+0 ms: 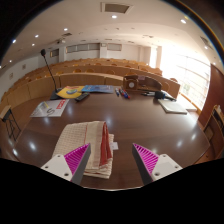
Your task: Fold towel
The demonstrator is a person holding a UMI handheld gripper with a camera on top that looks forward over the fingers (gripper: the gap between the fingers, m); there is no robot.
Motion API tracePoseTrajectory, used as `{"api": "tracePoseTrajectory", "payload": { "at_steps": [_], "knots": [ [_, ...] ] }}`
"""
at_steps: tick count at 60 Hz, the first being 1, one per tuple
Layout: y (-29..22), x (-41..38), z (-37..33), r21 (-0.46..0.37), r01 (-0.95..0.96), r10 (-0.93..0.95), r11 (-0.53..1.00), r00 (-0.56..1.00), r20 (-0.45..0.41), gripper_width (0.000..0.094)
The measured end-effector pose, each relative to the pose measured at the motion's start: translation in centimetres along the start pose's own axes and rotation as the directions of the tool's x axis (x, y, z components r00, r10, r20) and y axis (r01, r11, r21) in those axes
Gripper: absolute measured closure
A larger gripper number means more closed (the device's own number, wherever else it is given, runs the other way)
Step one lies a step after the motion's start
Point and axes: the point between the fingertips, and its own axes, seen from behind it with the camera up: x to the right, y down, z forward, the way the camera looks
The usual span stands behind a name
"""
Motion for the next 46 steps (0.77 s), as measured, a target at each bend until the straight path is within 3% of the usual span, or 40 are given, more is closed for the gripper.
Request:
{"api": "tracePoseTrajectory", "payload": {
  "at_steps": [30,46],
  "knots": [
    [3.8,-6.4,-17.6,0.038,0.031,-0.030,0.999,0.999,-0.033,0.0089],
    [5.5,-8.2,-23.2,0.052,0.029,-0.027,0.998,0.999,-0.046,0.0091]
  ]
}}
